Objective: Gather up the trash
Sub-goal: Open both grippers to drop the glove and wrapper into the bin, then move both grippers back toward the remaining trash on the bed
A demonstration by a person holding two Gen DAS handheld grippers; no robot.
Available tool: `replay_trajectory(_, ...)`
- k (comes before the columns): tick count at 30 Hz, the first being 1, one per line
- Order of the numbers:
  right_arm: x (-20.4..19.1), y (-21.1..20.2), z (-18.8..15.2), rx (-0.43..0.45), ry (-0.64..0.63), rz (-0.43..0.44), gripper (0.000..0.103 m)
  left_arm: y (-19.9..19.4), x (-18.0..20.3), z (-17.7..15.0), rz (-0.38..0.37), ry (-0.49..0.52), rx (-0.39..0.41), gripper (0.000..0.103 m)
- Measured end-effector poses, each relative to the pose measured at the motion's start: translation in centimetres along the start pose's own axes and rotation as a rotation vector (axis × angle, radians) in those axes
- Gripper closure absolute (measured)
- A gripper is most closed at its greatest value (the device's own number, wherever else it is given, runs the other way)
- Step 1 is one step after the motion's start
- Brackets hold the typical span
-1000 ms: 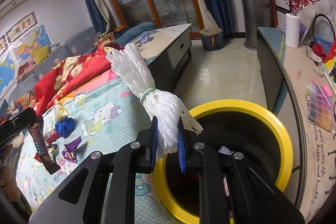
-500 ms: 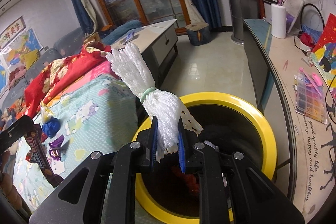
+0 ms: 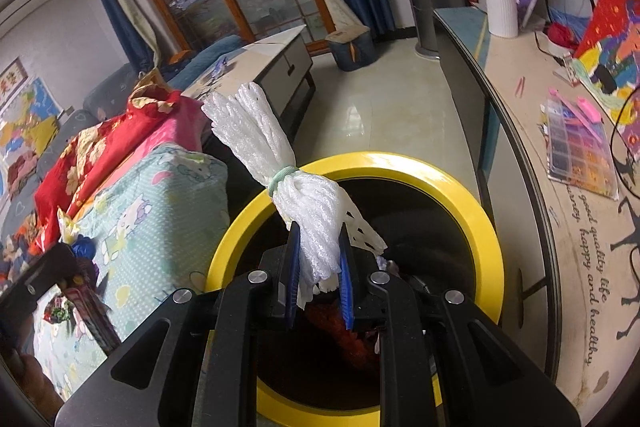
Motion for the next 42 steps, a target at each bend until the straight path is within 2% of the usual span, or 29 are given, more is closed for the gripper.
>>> replay_trajectory(10,1.7,0.5,-0.2,-0.024,0.038,-0.005,0.080,3.4,1.4,-0.3,-0.011,0.038,-0.061,0.102)
replay_trajectory(12,2.0,0.4,-0.1,-0.017,0.044,-0.011,0.072,4.0,1.6,-0.3,-0.019,0.037,-0.071,0.092)
replay_trajectory(13,2.2,0.3,-0.1,-0.013,0.046,-0.021,0.068,4.2,1.5,-0.3,-0.020,0.033,-0.075,0.075)
replay_trajectory(15,2.4,0.1,0.0,-0.006,0.047,-0.044,0.057,4.3,1.2,-0.4,-0.040,0.014,-0.077,0.054)
replay_trajectory(17,2.6,-0.1,0.1,0.007,0.049,-0.058,0.050,4.2,1.0,-0.6,-0.048,-0.002,-0.076,0.041)
replay_trajectory(18,2.6,-0.3,0.2,0.016,0.046,-0.071,0.048,4.2,0.9,-0.5,-0.043,-0.007,-0.071,0.023)
replay_trajectory(19,2.6,-0.4,0.3,0.021,0.043,-0.081,0.043,4.0,0.6,-0.5,-0.042,-0.017,-0.063,0.011)
replay_trajectory(22,2.5,-0.8,0.5,0.045,0.027,-0.115,0.033,3.7,0.0,-0.5,-0.055,-0.049,-0.064,0.011)
replay_trajectory(26,1.6,-1.6,0.8,0.077,-0.014,-0.153,0.026,2.8,-0.8,-0.4,-0.028,-0.065,-0.040,0.011)
replay_trajectory(31,0.2,-2.4,1.0,0.106,-0.060,-0.173,0.022,1.3,-1.8,-0.3,-0.001,-0.077,-0.011,0.011)
replay_trajectory(42,-3.6,-4.0,1.2,0.143,-0.130,-0.145,0.020,-2.5,-3.8,0.1,0.078,-0.093,0.068,0.011)
Point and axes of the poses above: each gripper's, at about its wrist camera, not at the fingertips, and y roughly the way its jaws point, x to its right, z to its top, the point moved 8 cm from there along y, roughly the way its jaws point, and after that the axes turned 11 degrees about -x, right-handed, at the moved point
